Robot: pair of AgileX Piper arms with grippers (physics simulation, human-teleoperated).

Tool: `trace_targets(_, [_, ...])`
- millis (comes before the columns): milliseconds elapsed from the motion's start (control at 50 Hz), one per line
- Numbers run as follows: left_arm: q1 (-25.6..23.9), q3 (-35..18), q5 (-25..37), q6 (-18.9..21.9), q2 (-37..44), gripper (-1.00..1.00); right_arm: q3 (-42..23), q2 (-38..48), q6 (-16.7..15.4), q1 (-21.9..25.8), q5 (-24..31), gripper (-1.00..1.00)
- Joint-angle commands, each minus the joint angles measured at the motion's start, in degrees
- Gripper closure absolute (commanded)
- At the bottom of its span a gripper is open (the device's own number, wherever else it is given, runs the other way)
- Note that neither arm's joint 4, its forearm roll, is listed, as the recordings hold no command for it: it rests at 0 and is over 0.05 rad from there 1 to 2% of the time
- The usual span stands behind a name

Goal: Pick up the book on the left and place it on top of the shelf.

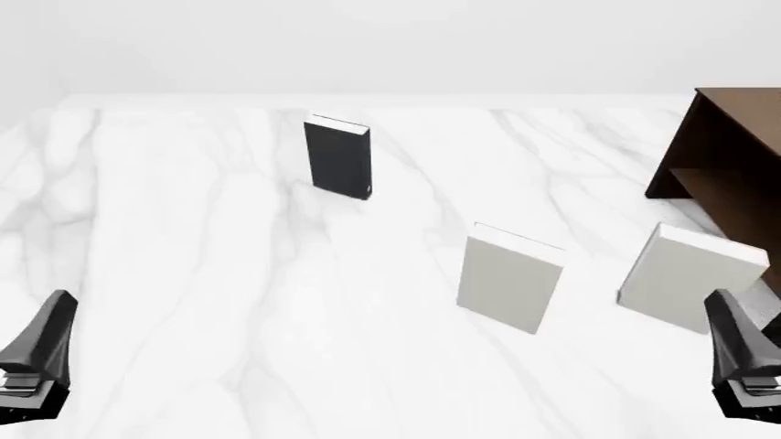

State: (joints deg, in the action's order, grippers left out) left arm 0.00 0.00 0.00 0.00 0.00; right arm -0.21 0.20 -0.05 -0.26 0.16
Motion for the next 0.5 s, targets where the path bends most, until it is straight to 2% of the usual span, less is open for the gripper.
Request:
trace_targets(20, [0.0,0.0,0.0,0.0,0.0,-1.00,-1.2,0.5,0.7,-0.6,1.1,-1.00])
trace_targets(220, [0.0,0.0,0.0,0.0,0.0,-1.00,-5.9,-0.1,1.8,0.0,5.1,-1.00])
trace_targets(260, [0.0,0.0,0.0,0.0,0.0,-1.00,-8.9,0.0,4.1,2.2,8.7,-1.00])
trace_targets(300, [0.0,0.0,0.0,0.0,0.0,-1.00,-10.0,0.0,3.8,3.0,9.7,-1.00])
trace_targets(340, [0.0,0.0,0.0,0.0,0.0,-1.00,-13.3,0.8,4.9,3.6,11.6,-1.00])
trace_targets(360, [0.0,0.0,0.0,0.0,0.0,-1.00,-14.5,1.4,3.9,3.9,11.9,-1.00])
trace_targets(380, [0.0,0.0,0.0,0.0,0.0,-1.00,-16.3,2.0,1.6,4.2,12.2,-1.00])
trace_targets(420, [0.0,0.0,0.0,0.0,0.0,-1.00,-18.9,5.4,3.3,6.0,12.4,-1.00])
trace_targets(460, [0.0,0.0,0.0,0.0,0.0,-1.00,-20.8,6.4,0.5,7.7,12.5,-1.00])
trace_targets(500, [0.0,0.0,0.0,0.0,0.0,-1.00,-22.7,8.8,-0.7,8.6,11.8,-1.00])
